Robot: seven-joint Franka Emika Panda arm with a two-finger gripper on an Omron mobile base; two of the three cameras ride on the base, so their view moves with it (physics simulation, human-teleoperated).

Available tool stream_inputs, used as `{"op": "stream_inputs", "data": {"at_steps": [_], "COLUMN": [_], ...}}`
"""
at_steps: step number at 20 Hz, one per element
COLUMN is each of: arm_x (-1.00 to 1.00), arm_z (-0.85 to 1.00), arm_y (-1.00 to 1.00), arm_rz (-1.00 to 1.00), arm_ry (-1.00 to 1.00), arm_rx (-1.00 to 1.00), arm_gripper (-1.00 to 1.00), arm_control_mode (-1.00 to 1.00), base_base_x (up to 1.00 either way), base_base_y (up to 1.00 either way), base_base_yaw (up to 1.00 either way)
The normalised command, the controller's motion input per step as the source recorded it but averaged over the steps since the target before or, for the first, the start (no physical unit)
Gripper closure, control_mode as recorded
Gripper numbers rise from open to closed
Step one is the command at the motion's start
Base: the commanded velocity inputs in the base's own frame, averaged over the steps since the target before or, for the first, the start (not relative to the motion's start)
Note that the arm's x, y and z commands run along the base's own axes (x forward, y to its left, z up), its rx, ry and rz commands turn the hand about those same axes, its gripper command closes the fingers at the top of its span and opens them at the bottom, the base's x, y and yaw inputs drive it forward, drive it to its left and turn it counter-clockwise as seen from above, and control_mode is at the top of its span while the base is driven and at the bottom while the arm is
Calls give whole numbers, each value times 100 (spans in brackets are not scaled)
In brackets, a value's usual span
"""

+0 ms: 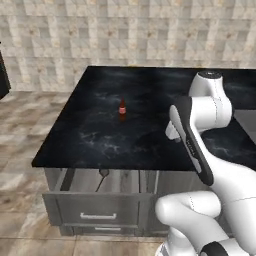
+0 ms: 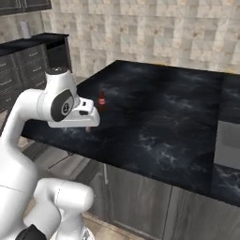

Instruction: Pick the ladle from the drawer and place it on the counter.

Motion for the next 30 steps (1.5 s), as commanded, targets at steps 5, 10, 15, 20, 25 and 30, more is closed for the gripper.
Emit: {"op": "stream_inputs", "data": {"at_steps": [5,10,15,20,25,30], "arm_x": [0,0,0,0,0,0], "arm_z": [0,0,0,0,0,-12], "arm_y": [0,0,0,0,0,-14], "arm_rz": [0,0,0,0,0,21], "arm_ry": [0,0,0,0,0,1], "arm_rx": [0,0,0,0,0,0], "arm_gripper": [-100,-100,-100,-100,-100,-100], "arm_control_mode": [100,100,100,100,100,-100], "base_base_x": [-4,-4,-3,-5,-2,0], "base_base_y": [-57,-64,-56,-59,-67,-37], "base_base_yaw": [54,60,61,62,61,36]}}
